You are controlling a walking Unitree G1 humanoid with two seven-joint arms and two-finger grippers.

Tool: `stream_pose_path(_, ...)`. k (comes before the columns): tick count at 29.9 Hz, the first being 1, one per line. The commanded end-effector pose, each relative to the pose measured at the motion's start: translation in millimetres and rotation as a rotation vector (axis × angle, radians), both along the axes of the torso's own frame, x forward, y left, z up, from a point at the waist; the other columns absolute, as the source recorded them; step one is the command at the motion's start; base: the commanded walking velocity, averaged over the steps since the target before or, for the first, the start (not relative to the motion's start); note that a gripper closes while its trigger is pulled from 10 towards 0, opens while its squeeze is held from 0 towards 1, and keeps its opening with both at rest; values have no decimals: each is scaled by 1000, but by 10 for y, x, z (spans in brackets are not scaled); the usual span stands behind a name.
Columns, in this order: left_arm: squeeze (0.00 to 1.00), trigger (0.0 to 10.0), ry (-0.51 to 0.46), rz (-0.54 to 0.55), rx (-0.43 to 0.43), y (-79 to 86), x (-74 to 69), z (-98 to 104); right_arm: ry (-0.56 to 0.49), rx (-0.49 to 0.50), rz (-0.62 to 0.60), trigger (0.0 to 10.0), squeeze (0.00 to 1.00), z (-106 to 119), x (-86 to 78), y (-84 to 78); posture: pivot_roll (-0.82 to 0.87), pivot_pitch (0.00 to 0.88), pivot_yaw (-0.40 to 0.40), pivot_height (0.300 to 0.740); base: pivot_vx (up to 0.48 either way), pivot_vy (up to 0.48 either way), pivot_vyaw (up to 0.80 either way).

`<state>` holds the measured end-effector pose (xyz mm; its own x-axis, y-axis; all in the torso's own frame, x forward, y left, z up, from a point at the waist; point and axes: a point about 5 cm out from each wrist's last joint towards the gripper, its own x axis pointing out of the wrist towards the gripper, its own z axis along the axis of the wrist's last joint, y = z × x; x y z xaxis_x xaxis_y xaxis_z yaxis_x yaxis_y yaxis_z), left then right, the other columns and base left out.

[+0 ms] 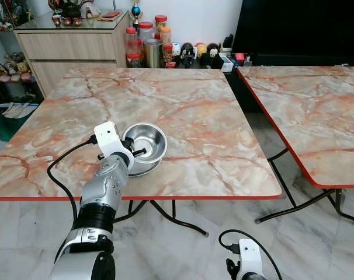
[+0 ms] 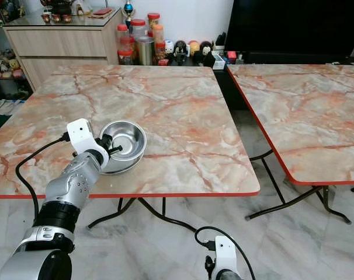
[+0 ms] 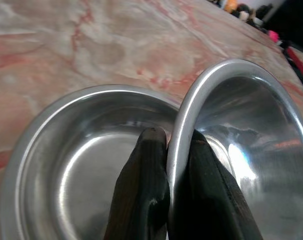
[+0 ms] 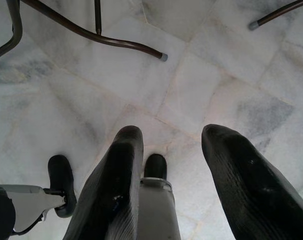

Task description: Setting the table

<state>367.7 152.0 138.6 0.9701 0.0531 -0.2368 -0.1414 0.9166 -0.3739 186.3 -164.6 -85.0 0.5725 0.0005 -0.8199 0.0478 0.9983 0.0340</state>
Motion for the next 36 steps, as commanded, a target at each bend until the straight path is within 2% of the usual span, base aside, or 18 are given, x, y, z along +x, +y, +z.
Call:
stream_pose_path(1,0,10000,-38,59,-22,23,41,105,-2,-1,0,10000,0,6,11,-7,27,0,-40,740,0,0,0)
stream_pose_path(7,0,10000,-43,97,-52,30,57,128,-2,-1,-2,10000,0,6,12,-7,27,0,-40,740,0,0,0)
stream_pose_path(13,0,10000,38,168,-60,41,48,23,0,0,-1,10000,0,3,6,-3,21,0,-37,740,0,0,0)
stream_pose_path(18,0,10000,48,208,-53,59,52,13,2,1,0,10000,0,1,2,-1,21,0,-37,740,0,0,0)
stream_pose_path(36,0,10000,99,230,-23,10,86,-15,8,5,-2,10000,0,-13,-27,10,15,0,-30,740,0,0,0)
